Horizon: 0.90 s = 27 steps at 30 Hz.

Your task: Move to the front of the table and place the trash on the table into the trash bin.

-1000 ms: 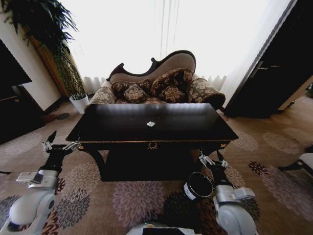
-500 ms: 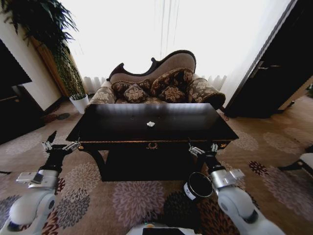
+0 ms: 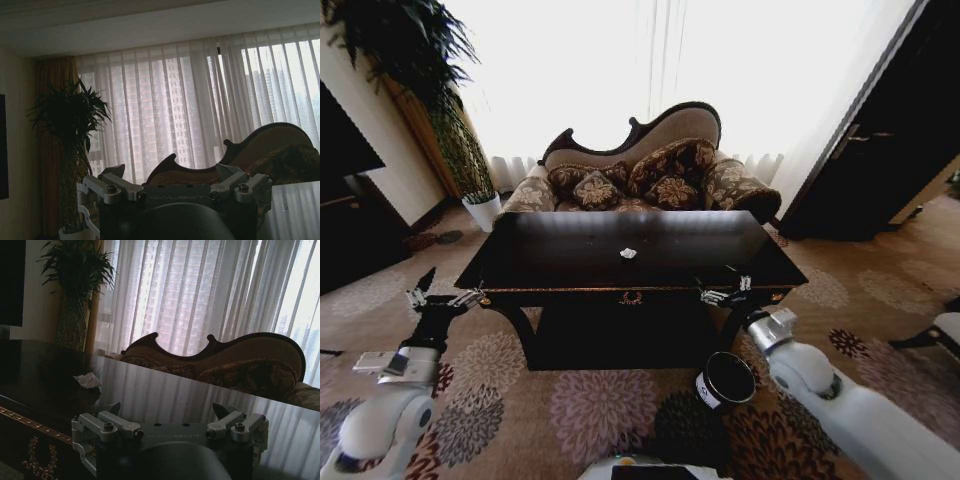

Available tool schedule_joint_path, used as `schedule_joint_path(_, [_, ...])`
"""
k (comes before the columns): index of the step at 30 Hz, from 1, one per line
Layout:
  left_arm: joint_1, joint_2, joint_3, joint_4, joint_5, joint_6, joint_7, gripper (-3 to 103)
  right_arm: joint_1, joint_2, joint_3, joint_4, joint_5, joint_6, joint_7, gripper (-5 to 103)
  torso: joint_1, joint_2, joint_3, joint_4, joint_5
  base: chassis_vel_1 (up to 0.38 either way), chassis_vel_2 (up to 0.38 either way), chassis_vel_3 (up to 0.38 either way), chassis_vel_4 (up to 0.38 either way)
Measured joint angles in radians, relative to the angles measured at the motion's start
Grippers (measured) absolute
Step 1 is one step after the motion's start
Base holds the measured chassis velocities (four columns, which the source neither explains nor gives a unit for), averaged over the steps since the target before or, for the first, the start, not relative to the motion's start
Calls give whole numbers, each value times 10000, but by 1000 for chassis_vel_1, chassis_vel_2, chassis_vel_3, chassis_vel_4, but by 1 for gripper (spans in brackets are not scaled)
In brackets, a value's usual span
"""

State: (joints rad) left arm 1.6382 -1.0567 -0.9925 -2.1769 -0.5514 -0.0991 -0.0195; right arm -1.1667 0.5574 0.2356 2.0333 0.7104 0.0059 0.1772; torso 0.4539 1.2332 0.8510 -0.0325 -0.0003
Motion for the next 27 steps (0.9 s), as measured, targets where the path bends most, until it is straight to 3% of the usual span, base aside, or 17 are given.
schedule_joint_path(8, [0,0,0,0,0,0,0,100,2812,-611,-2600,-698,1738,-649,6,100,0,0,1,-2,2,0,0,0,0])
schedule_joint_path(14, [0,1,0,0,0,0,0,100,4733,-603,-4230,-1129,2455,-1010,-12,100,0,0,-1,0,-1,0,0,0,0])
schedule_joint_path(16, [0,0,0,-1,0,0,0,100,5801,-421,-5222,-1430,2810,-1219,53,100,1,-1,0,1,1,0,0,0,0])
schedule_joint_path(27, [0,0,0,0,0,0,0,100,8847,524,-7965,-2288,3203,-1588,286,100,1,0,0,0,1,0,0,0,0])
